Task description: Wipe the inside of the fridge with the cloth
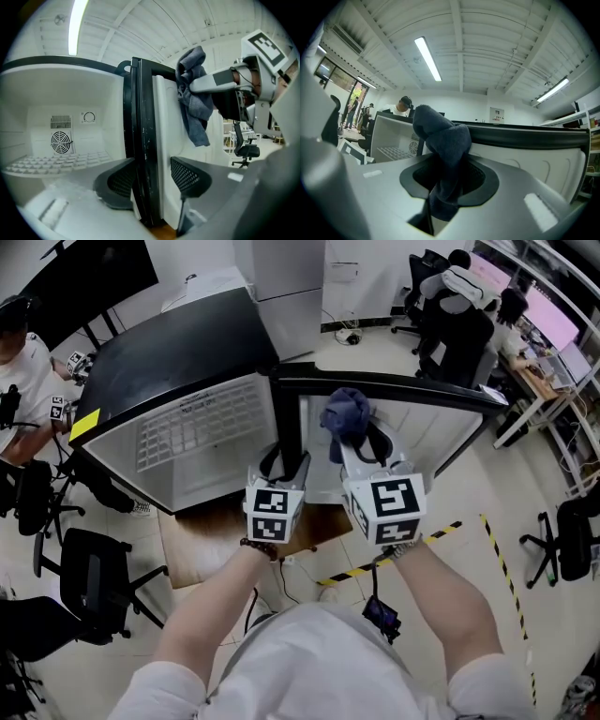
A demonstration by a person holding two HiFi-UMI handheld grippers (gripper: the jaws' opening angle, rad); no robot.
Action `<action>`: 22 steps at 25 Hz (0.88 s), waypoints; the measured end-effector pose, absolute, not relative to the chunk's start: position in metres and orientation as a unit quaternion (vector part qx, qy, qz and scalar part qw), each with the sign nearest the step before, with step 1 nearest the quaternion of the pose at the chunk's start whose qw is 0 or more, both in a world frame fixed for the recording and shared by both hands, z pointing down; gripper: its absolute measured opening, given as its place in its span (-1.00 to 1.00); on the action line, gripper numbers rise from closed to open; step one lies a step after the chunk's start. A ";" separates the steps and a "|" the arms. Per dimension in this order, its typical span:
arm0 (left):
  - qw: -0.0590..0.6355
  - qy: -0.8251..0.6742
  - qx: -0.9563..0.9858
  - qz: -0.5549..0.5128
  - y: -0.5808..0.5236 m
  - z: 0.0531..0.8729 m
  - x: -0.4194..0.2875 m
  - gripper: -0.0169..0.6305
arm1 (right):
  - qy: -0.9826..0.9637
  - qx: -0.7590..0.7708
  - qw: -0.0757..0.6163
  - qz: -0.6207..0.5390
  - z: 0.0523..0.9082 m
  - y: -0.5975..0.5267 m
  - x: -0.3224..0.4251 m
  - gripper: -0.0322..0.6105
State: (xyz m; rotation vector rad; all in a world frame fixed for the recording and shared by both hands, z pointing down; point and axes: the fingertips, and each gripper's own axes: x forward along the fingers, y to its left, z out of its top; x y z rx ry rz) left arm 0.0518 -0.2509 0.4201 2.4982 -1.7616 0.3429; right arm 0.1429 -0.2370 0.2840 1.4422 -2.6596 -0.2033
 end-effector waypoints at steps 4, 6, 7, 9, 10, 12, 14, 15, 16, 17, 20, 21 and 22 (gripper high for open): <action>0.033 -0.574 0.810 0.113 -0.250 0.420 0.049 -0.22 | -0.864 0.497 0.051 -0.059 0.286 -0.241 0.171 -0.57; 0.032 -0.576 0.809 0.111 -0.250 0.418 0.049 -0.22 | -0.856 0.512 0.049 -0.057 0.287 -0.244 0.189 -0.57; 0.032 -0.576 0.809 0.109 -0.250 0.416 0.050 -0.22 | -0.851 0.519 0.048 -0.056 0.287 -0.245 0.199 -0.57; 0.033 -0.577 0.809 0.106 -0.250 0.415 0.050 -0.21 | -0.843 0.534 0.047 -0.053 0.287 -0.247 0.218 -0.57; 0.033 -0.578 0.809 0.106 -0.250 0.415 0.049 -0.21 | -0.839 0.541 0.046 -0.051 0.287 -0.248 0.227 -0.57; 0.033 -0.579 0.808 0.107 -0.250 0.415 0.048 -0.21 | -0.829 0.554 0.045 -0.051 0.286 -0.251 0.245 -0.57; 0.034 -0.579 0.807 0.107 -0.250 0.416 0.049 -0.21 | -0.819 0.569 0.045 -0.053 0.286 -0.253 0.265 -0.57; 0.033 -0.579 0.807 0.108 -0.250 0.416 0.049 -0.21 | -0.814 0.577 0.045 -0.054 0.286 -0.254 0.276 -0.57; 0.033 -0.580 0.807 0.108 -0.250 0.416 0.049 -0.22 | -0.808 0.584 0.045 -0.053 0.285 -0.255 0.286 -0.57; 0.034 -0.580 0.807 0.108 -0.250 0.416 0.049 -0.21 | -0.803 0.592 0.044 -0.052 0.285 -0.255 0.296 -0.57; 0.035 -0.582 0.805 0.108 -0.250 0.415 0.050 -0.21 | -0.787 0.613 0.038 -0.047 0.282 -0.255 0.325 -0.57; 0.036 -0.582 0.805 0.109 -0.250 0.416 0.049 -0.21 | -0.783 0.620 0.035 -0.046 0.281 -0.255 0.333 -0.57; 0.036 -0.583 0.804 0.110 -0.250 0.416 0.049 -0.21 | -0.778 0.626 0.033 -0.046 0.281 -0.255 0.342 -0.57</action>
